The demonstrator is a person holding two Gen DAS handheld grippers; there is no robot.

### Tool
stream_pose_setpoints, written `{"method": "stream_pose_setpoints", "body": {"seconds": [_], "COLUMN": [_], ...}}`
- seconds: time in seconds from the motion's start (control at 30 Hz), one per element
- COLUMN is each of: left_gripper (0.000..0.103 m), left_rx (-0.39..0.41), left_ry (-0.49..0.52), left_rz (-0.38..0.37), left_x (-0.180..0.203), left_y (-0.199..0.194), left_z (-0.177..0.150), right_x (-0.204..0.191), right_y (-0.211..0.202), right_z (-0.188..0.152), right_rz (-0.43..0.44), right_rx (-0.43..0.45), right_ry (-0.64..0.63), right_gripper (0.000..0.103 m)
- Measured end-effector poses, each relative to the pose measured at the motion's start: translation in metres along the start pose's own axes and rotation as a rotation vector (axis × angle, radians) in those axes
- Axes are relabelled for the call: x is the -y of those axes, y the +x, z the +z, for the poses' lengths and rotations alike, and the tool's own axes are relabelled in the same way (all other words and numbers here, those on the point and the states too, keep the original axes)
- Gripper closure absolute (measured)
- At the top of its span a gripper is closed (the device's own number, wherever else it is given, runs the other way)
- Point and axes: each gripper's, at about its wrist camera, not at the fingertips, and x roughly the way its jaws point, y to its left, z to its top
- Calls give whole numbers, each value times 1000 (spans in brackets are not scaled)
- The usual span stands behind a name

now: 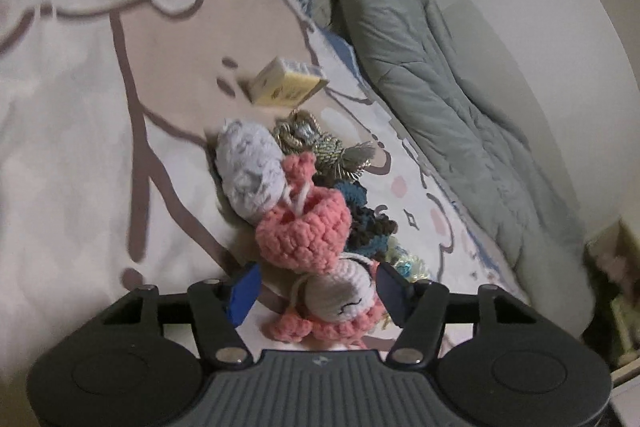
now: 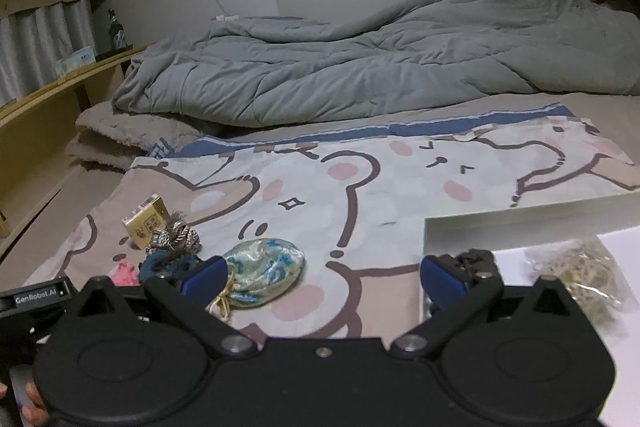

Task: Organize objects
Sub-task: 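Grasp the crocheted doll with left tool while right tool grasps the silk pouch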

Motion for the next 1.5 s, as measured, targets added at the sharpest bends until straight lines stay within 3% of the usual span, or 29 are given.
{"method": "stream_pose_setpoints", "body": {"seconds": [0.2,0.4,0.57,0.67,1.0,1.13,1.33,1.5], "left_gripper": [40,40,56,59,63,65,69,69], "left_rx": [-52,-49,-47,-58,-64,-47,-45,-48], "left_ry": [-137,-196,-216,-206,26,133,240,298], "left_rz": [-53,-58,-47,-47,-6,5,0,-10], "left_x": [-8,-13,-19,-19,7,18,25,29], "left_y": [23,38,43,43,22,13,-3,-17], "left_z": [1,5,12,14,15,13,10,4], "right_x": [-7,-20,-33,-40,-59,-59,-61,-55], "right_y": [38,77,104,119,148,151,128,95], "right_z": [8,10,4,3,0,-3,-1,-2], "right_rz": [68,92,91,87,41,24,50,73], "right_rx": [-82,-158,-208,-230,-308,-314,-288,-261], "right_ry": [58,104,117,114,2,-34,-68,-66], "right_gripper": [0,0,0,0,1,17,29,29]}}
